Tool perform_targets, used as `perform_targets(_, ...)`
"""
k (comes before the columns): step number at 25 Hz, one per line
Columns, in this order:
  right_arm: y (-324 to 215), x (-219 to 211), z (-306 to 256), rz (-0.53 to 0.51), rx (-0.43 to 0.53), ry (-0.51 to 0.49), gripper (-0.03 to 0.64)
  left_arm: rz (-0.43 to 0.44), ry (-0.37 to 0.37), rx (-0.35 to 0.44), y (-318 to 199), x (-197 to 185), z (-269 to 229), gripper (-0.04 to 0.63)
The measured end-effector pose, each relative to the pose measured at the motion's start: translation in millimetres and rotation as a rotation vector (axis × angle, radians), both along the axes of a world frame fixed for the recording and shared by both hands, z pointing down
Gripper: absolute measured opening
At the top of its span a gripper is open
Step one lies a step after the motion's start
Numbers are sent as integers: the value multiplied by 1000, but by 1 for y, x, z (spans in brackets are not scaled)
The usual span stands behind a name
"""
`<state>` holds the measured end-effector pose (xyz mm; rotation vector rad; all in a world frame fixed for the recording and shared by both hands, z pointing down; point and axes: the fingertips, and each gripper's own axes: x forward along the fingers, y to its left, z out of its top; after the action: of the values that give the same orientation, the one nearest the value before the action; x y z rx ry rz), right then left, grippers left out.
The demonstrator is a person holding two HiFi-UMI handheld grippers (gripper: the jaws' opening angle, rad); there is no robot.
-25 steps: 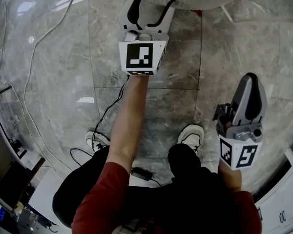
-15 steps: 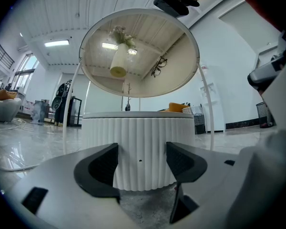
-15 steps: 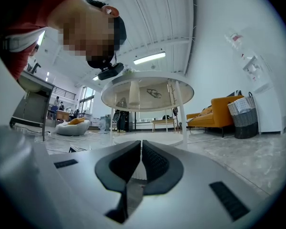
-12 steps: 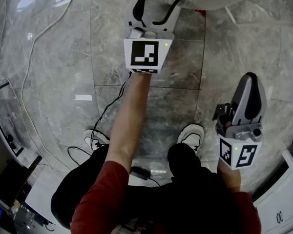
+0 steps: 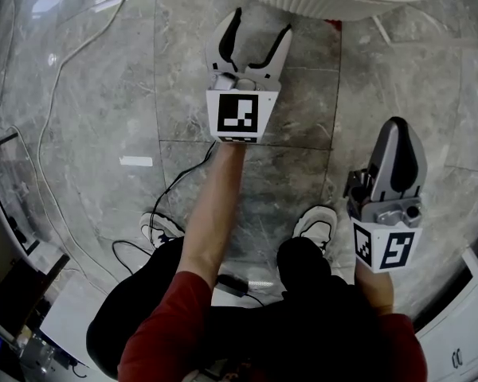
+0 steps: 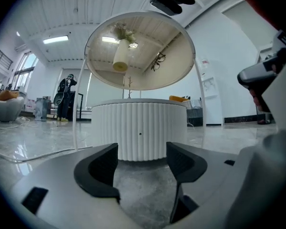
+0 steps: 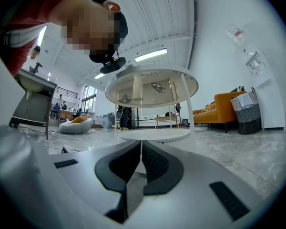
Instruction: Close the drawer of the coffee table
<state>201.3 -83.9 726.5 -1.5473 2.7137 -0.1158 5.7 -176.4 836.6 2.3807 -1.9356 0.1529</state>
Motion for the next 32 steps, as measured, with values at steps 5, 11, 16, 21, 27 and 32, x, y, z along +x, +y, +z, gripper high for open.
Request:
perform_targets(5,6,-9,8,-23,-7,17,26,1,-28,-78,41,0,16,316)
perform_targets(11,10,-16,19,-41,-10,45,26,-2,-58,-99,87,-3,8,316)
perform_targets(16,12,-24,23,-55,-11,46,26,50,-141,24,109,-3,-21,316)
perform_targets(21,15,-29,24,-68,0,68,26,80,-157,34,132,-9,-21,316)
perform_targets(27,15,-32,24,-69,1,79,26,37,-133,24,137,-29,-22,314)
perform_targets(32,18,-41,24,-80,6,89,26,24,-129,60,138,-42,-36,277)
